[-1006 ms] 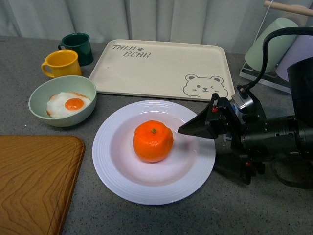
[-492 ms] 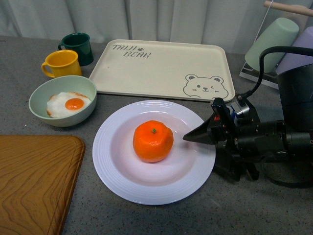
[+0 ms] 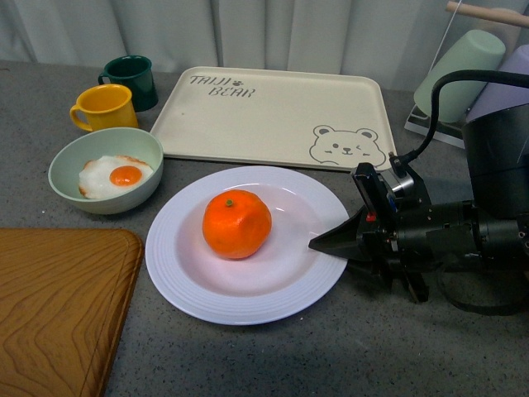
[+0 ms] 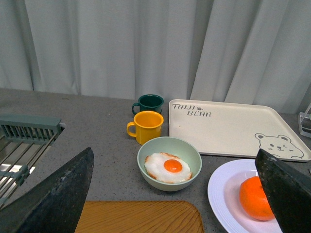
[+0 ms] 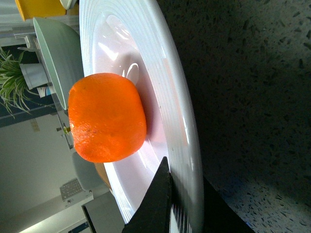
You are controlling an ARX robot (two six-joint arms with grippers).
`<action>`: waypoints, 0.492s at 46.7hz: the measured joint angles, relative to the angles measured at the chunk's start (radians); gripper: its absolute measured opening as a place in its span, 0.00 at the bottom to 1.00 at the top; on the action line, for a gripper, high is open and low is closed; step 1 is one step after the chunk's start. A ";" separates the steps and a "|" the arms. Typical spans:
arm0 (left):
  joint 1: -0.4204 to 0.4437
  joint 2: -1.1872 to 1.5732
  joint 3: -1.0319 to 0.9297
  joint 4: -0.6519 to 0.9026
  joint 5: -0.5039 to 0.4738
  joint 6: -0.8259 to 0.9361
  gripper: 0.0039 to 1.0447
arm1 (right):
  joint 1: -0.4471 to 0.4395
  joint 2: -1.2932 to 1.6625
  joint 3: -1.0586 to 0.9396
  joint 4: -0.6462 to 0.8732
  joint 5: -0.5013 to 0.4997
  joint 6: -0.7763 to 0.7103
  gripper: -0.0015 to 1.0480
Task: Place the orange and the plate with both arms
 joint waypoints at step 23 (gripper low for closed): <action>0.000 0.000 0.000 0.000 0.000 0.000 0.94 | -0.018 -0.022 -0.044 0.169 -0.021 -0.009 0.03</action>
